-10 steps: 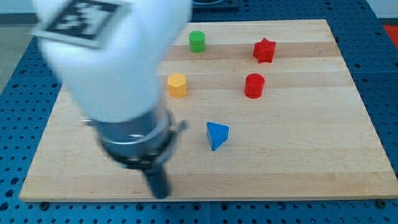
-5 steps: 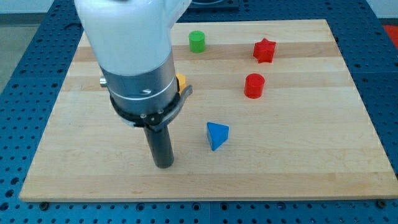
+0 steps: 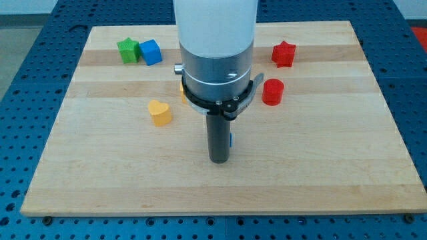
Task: Slide blue triangle below the green circle
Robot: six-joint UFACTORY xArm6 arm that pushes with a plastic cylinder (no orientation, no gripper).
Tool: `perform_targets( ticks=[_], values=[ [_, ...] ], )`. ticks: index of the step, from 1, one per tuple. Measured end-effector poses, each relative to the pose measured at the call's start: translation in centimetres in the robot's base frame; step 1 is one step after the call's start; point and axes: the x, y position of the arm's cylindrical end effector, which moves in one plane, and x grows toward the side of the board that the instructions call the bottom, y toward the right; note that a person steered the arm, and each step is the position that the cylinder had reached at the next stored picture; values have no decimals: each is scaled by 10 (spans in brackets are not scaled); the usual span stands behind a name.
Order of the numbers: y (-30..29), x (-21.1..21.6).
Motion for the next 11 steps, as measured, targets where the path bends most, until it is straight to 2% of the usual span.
perform_targets(
  ticks=[1,3,5,7,9,10,11],
  values=[
    [0,-14],
    [2,-93],
    [10,-109],
    [12,-170],
    [9,-155],
    [-10,-160],
    [-25,-185]
  ],
)
